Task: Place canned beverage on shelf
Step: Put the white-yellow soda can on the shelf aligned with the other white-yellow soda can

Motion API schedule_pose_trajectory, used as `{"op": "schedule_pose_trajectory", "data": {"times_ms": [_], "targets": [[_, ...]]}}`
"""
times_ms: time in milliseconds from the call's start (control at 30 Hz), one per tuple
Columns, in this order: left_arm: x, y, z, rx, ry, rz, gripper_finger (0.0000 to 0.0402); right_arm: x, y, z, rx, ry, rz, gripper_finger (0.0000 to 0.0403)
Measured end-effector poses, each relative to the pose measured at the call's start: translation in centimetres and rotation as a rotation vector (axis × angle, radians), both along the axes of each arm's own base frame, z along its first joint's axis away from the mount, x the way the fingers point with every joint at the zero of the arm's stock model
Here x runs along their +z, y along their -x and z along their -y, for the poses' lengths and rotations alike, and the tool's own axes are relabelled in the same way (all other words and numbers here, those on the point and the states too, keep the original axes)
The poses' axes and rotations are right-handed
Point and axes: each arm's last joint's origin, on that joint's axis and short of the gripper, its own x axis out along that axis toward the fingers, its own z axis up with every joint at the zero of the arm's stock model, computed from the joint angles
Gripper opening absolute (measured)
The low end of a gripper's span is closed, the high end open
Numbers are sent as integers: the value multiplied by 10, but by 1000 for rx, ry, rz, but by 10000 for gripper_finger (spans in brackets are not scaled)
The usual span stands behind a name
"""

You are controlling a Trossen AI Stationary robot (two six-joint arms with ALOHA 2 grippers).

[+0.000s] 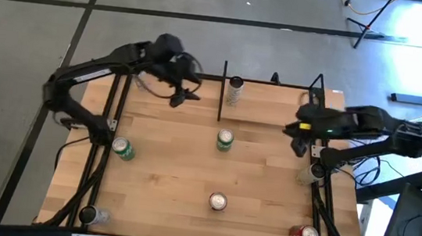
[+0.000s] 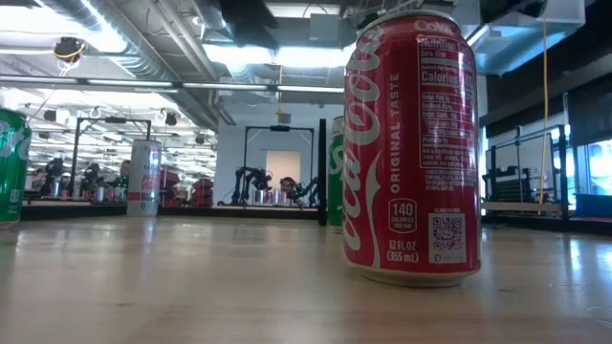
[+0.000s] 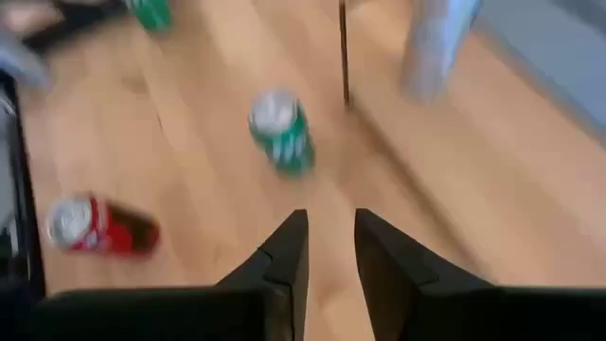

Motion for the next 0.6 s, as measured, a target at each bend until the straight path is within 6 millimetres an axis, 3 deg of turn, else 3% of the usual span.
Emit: {"op": "schedule_pose_trajectory", "data": {"times_ms": [100, 267, 433, 600], "targets": [[-1, 23, 12, 7, -11, 41, 273, -5, -10, -3, -48, -102, -152, 76], [-10, 49, 28, 33, -6, 127, 273, -18, -8, -12, -157, -262, -308, 76], [-19, 63, 40, 46, 21, 178, 273, -23, 10, -27, -270, -316, -345, 76], [-24, 63, 45, 57, 43, 174, 273, -21, 23, -40, -375, -416, -343, 76]]}}
